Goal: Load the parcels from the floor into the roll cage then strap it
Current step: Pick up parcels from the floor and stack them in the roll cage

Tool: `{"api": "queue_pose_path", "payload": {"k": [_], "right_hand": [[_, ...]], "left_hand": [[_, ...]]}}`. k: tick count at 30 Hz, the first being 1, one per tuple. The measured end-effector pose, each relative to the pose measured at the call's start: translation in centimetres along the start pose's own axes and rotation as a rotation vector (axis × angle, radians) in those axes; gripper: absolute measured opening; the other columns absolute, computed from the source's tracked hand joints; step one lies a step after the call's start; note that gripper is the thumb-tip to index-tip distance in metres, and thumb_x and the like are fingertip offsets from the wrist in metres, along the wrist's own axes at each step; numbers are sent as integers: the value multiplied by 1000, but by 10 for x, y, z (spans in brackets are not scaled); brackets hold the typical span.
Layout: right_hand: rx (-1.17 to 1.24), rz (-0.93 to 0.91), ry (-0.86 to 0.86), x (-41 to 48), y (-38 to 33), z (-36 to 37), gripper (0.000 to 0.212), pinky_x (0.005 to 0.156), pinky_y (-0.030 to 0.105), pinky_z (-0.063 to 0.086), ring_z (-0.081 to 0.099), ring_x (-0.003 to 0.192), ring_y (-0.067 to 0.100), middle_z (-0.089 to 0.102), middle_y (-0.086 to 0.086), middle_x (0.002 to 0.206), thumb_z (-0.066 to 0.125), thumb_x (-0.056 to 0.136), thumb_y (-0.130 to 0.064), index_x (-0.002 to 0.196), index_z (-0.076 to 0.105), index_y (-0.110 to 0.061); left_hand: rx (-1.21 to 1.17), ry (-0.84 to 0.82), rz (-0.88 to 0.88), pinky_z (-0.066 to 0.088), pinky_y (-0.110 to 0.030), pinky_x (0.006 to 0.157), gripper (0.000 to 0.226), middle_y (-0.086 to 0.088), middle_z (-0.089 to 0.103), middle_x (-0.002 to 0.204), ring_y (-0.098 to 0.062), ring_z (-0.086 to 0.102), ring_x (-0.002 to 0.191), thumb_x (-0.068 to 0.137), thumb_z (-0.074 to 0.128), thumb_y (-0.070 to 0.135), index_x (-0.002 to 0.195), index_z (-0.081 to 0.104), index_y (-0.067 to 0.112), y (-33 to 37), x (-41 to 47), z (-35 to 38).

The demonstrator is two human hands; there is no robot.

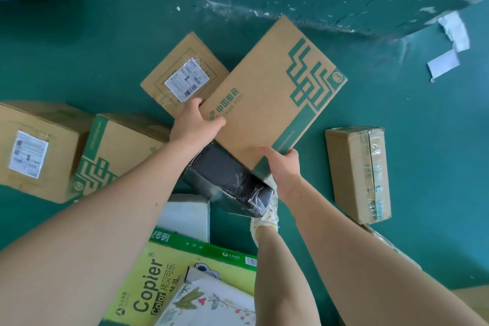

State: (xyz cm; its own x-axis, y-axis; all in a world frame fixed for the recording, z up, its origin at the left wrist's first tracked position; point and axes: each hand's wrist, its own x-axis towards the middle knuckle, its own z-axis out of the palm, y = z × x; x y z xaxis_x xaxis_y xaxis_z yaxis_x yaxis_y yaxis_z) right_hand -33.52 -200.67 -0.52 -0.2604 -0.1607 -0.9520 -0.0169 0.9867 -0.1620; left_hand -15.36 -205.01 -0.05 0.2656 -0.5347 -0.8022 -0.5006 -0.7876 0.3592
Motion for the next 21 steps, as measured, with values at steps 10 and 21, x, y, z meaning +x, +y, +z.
{"api": "queue_pose_path", "payload": {"k": [10, 21], "right_hand": [[226, -154, -48, -155, -6, -26, 50, 84, 48, 60, 70, 97, 22, 68, 0, 114, 83, 64, -43, 108, 62, -34], [133, -321, -226, -393, 61, 8, 44, 65, 46, 56, 64, 91, 21, 65, -1, 109, 79, 83, -24, 120, 54, -28]], "left_hand": [[-271, 92, 0, 43, -33, 84, 55, 2, 40, 125, -16, 51, 103, 75, 72, 56, 117, 51, 29, 7, -139, -63], [-618, 236, 22, 51, -45, 94, 64, 2, 60, 118, -20, 59, 104, 79, 78, 35, 131, 43, 22, -66, -347, -198]]}}
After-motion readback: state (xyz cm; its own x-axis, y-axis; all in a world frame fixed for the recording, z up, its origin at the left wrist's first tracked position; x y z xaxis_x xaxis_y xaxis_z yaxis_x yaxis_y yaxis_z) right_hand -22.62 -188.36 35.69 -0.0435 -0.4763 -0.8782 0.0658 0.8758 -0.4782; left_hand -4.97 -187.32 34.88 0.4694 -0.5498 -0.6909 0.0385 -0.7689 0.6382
